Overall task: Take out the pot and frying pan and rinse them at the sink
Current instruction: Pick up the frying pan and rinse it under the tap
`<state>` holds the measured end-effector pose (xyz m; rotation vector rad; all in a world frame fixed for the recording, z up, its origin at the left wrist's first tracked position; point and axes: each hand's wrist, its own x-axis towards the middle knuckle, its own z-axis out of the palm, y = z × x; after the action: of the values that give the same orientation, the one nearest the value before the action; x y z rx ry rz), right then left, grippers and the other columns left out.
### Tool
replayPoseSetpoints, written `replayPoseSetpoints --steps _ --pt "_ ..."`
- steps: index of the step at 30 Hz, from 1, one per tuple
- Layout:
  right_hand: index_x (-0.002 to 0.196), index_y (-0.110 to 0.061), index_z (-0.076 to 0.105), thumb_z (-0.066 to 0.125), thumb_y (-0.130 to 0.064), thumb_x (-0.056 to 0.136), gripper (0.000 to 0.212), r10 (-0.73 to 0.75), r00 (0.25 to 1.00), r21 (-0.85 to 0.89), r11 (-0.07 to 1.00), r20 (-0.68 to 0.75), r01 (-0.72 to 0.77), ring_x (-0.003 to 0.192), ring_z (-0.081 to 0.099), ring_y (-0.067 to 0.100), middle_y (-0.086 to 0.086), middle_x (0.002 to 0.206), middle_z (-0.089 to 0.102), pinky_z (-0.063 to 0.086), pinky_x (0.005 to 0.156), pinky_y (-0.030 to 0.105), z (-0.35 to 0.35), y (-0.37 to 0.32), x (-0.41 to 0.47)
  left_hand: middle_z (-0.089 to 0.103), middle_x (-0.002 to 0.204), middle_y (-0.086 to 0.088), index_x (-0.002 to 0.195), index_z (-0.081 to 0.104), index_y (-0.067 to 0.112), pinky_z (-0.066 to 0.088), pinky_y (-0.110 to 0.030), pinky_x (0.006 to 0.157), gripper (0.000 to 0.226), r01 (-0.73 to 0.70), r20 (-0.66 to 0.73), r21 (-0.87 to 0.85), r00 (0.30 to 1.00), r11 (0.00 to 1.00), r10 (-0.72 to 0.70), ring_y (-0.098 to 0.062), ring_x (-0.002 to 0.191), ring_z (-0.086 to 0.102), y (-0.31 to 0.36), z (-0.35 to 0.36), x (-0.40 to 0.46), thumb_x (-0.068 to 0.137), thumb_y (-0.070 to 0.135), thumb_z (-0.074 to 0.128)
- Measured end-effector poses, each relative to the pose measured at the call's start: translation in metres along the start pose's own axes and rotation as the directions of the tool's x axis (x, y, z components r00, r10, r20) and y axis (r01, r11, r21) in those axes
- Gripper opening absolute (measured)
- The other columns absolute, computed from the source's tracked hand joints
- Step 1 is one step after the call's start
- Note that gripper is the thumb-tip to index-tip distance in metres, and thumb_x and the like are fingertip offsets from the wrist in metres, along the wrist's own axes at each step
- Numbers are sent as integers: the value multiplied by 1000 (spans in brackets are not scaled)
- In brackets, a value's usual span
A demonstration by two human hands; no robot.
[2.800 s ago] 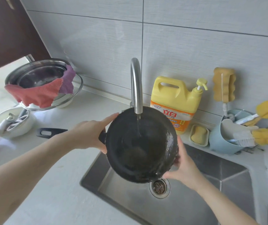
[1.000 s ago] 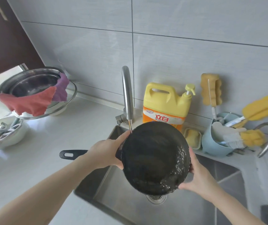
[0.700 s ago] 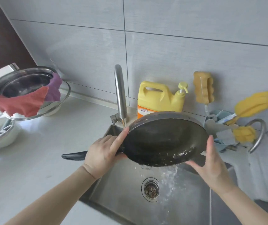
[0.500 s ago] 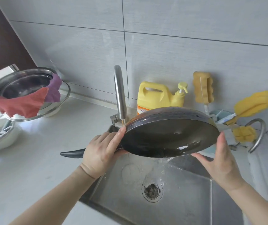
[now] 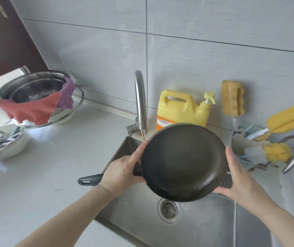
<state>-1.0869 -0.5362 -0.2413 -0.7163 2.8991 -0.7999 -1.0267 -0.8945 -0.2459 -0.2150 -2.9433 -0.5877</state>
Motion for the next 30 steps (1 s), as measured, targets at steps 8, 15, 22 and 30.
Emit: replayPoseSetpoints --steps 8,15,22,30 --pt "141 -61 -14 94 -21 59 141 79 941 228 960 329 -160 115 37 -29 -37 138 30 30 92 -4 7 -18 18 68 97 9 136 -13 65 46 -21 80 124 266 392 -165 901 950 -184 -11 87 62 -20 -13 4 68 37 87" --pt "146 -61 13 91 -8 54 132 9 900 481 843 436 -242 106 66 17 -14 116 63 51 99 38 24 -34 23 71 89 -11 130 15 78 50 -26 78 112 393 596 -306 789 867 -147 -19 75 64 -47 -48 2 64 20 85" --pt "147 -54 23 84 0 61 118 20 832 627 648 554 -433 106 66 31 8 125 61 53 95 46 62 -39 8 69 90 -18 138 35 59 54 -41 96 97 517 817 -198 557 833 -152 -17 82 64 -57 -89 20 71 7 82" --pt "146 -55 11 80 15 64 128 67 864 687 578 499 -441 104 69 23 -7 137 55 56 81 30 116 -67 -12 64 116 -7 154 6 43 44 -11 67 110 299 714 141 629 944 -307 -11 84 52 -20 -112 32 77 20 81"
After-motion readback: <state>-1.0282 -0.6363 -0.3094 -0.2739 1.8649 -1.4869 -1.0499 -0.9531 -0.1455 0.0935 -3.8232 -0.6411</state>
